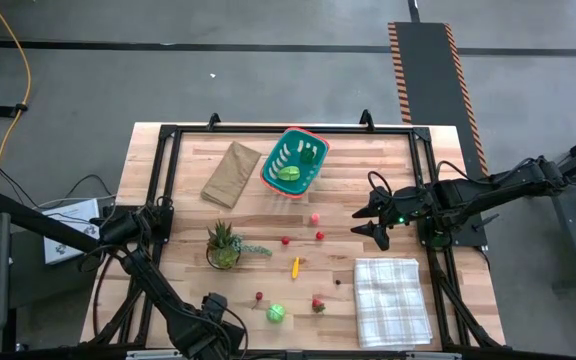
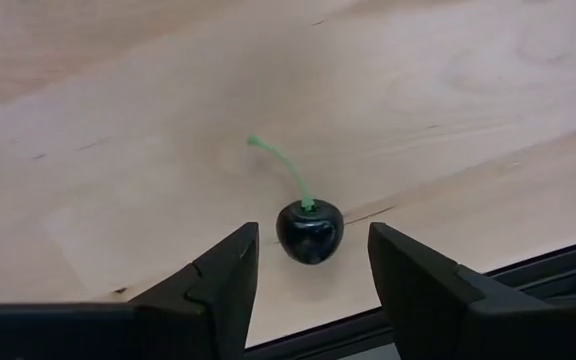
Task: Pick and placing Produce into tupperware
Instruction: Put the left black cherry in the green basket
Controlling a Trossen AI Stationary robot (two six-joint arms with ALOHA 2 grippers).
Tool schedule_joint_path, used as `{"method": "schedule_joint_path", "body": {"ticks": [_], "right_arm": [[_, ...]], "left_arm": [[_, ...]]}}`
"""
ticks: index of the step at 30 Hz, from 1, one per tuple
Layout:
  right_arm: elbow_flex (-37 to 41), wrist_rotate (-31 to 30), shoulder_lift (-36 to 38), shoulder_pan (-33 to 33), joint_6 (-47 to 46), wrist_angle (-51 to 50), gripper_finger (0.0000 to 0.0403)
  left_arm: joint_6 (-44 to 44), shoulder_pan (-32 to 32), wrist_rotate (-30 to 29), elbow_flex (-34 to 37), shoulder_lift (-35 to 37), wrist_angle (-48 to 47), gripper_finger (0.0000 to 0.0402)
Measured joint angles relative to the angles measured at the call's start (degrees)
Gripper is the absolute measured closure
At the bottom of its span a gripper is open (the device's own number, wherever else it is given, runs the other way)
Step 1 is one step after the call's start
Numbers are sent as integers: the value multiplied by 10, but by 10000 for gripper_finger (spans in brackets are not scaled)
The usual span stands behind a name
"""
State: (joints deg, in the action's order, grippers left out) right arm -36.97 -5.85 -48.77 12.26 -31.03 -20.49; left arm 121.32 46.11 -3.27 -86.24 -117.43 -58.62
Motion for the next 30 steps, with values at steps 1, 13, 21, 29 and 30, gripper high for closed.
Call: {"method": "schedule_joint_path", "body": {"ticks": [1, 13, 21, 29, 30], "right_arm": [[0, 0, 0, 0, 0, 0, 176], [0, 0, 0, 0, 0, 0, 176], [0, 0, 0, 0, 0, 2, 176], [0, 0, 0, 0, 0, 2, 176], [0, -1, 0, 0, 0, 2, 176]], "left_arm": [[0, 0, 0, 0, 0, -1, 222], [-9, 0, 17, 0, -11, 11, 222], [-17, 0, 12, 0, -18, 3, 222], [-17, 0, 23, 0, -25, 20, 222], [-17, 0, 19, 0, -25, 18, 222]]}}
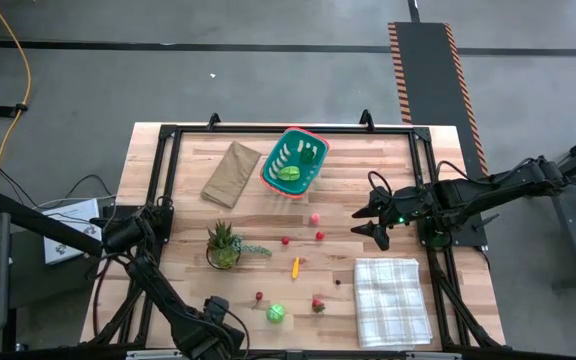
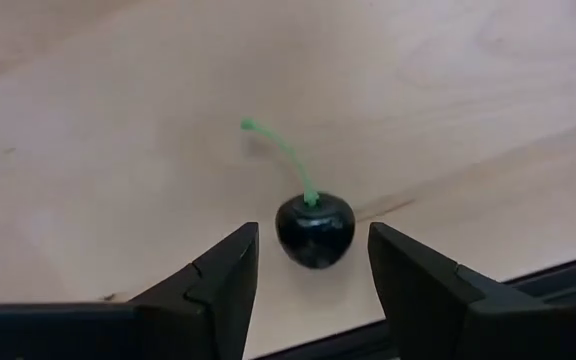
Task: Pick and placing Produce into tupperware
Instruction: Put the left black cherry in the green basket
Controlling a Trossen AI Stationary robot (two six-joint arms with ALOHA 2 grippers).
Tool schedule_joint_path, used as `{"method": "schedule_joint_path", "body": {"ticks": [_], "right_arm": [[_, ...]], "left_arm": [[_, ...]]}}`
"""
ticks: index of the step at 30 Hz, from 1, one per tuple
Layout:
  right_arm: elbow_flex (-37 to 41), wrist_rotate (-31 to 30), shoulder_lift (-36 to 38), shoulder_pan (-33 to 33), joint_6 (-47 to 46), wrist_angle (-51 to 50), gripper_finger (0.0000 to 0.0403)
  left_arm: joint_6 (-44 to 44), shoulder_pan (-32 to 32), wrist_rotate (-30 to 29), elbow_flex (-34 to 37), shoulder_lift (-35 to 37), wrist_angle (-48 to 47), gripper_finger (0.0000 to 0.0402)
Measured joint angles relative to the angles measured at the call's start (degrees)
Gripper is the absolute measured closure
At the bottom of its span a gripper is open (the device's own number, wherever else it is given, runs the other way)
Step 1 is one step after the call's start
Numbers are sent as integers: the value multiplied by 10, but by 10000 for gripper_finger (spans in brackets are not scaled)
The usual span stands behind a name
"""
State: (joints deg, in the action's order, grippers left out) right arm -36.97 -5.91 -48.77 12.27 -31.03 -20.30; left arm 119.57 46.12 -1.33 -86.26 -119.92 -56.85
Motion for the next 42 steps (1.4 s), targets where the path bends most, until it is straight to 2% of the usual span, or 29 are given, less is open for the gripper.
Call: {"method": "schedule_joint_path", "body": {"ticks": [42], "right_arm": [[0, -3, 0, 0, 0, 0, 176]], "left_arm": [[7, 0, -6, -1, -17, 16, 222]]}}
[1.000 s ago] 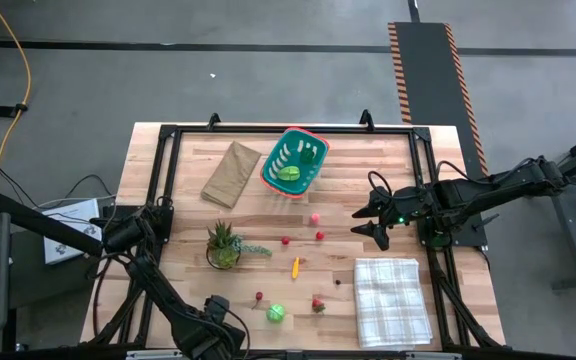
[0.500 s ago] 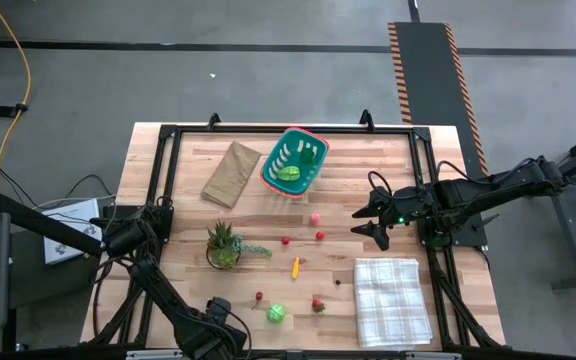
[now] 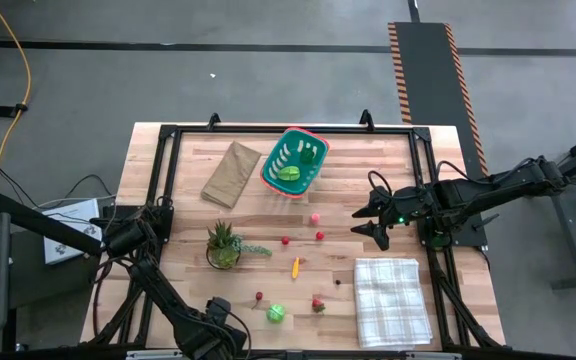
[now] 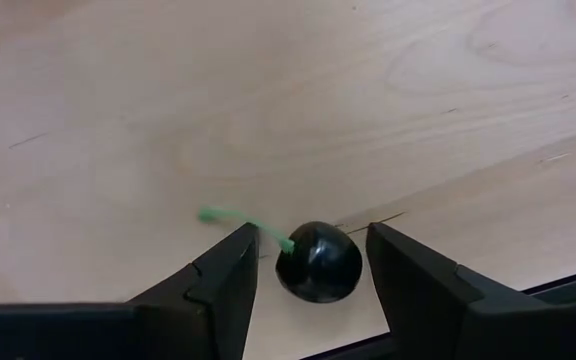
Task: Pick and placing Produce into tupperware
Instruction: Put the left black cherry in the green basket
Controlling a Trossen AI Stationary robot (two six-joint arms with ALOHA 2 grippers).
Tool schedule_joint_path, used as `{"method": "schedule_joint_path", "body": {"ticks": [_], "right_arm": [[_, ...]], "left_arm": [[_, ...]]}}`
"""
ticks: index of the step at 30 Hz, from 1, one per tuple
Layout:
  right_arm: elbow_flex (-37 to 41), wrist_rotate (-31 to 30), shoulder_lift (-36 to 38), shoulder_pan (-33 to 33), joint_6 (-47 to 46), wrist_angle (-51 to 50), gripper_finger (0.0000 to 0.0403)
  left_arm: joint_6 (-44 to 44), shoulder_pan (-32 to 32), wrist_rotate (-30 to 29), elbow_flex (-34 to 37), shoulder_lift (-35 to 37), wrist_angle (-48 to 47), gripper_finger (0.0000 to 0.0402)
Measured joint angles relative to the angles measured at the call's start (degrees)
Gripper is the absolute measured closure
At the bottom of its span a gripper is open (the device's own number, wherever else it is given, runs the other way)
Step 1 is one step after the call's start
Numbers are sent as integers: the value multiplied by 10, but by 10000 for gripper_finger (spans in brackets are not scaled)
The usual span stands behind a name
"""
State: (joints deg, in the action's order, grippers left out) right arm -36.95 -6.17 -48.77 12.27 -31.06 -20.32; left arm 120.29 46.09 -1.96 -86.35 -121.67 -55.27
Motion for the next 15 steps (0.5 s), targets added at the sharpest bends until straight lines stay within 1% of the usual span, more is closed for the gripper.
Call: {"method": "schedule_joint_path", "body": {"ticks": [15], "right_arm": [[0, -3, 0, 0, -4, 0, 176]], "left_arm": [[2, 0, -2, 0, 0, -1, 222]]}}
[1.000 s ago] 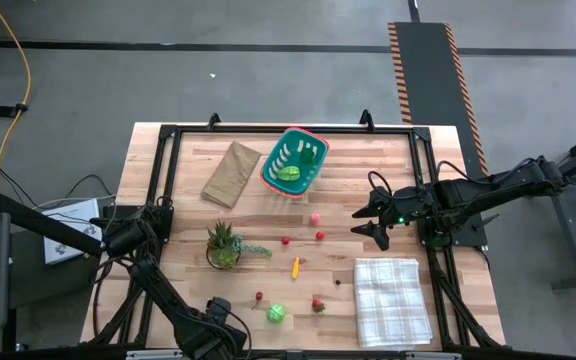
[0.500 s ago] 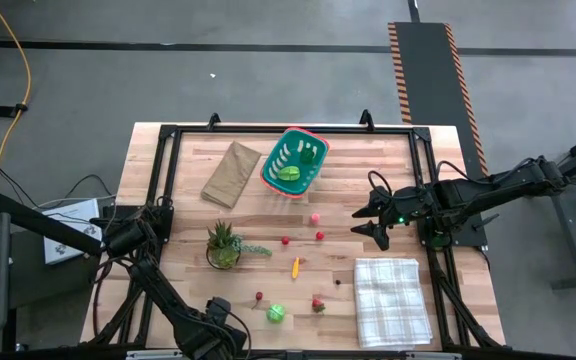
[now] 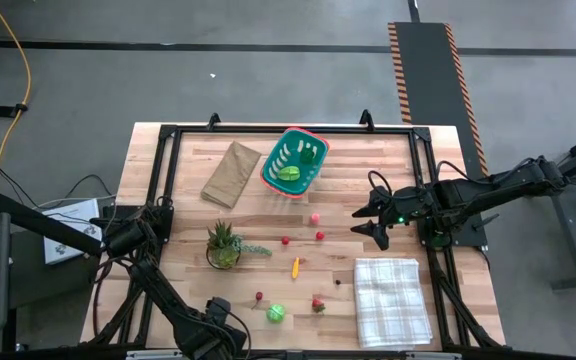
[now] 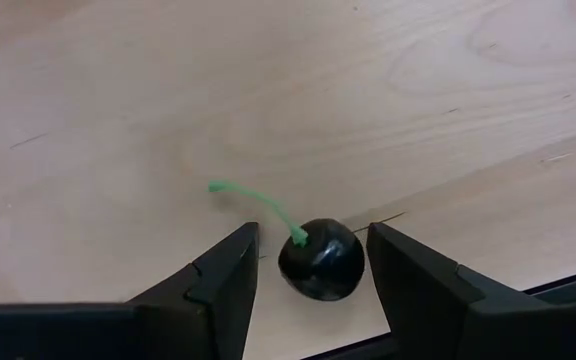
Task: Pick and placing Produce into tupperware
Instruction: Put the left black cherry in the green basket
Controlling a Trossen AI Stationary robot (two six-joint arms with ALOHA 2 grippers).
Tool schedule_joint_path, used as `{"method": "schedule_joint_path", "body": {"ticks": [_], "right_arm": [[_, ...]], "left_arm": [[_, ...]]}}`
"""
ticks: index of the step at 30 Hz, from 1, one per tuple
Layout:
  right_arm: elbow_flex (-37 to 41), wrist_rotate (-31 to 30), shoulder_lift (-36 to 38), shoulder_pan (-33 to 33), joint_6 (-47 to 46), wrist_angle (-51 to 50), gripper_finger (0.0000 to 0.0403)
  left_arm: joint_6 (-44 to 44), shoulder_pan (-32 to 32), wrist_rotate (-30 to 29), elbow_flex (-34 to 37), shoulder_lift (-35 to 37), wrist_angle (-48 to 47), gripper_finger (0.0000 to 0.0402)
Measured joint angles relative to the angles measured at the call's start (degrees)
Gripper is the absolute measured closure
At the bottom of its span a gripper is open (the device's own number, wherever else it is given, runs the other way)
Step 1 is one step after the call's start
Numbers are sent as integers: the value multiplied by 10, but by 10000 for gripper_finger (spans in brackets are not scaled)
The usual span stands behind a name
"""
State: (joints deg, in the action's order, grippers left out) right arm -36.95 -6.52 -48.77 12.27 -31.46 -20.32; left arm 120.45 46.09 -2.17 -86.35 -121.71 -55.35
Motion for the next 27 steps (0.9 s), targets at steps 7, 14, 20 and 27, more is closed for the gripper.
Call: {"method": "schedule_joint_path", "body": {"ticks": [7, 14, 20, 27], "right_arm": [[0, 0, 0, 0, 0, 0, 176], [0, 0, 0, 0, 0, 0, 176], [0, 0, 0, 0, -2, 0, 176], [0, -3, 0, 0, -1, 0, 176]], "left_arm": [[0, 0, 0, 0, 0, 0, 222], [-4, -9, 11, 0, 0, 0, 222], [-15, -11, 19, 0, 0, 0, 222], [-10, -11, 19, 0, 0, 0, 222]]}}
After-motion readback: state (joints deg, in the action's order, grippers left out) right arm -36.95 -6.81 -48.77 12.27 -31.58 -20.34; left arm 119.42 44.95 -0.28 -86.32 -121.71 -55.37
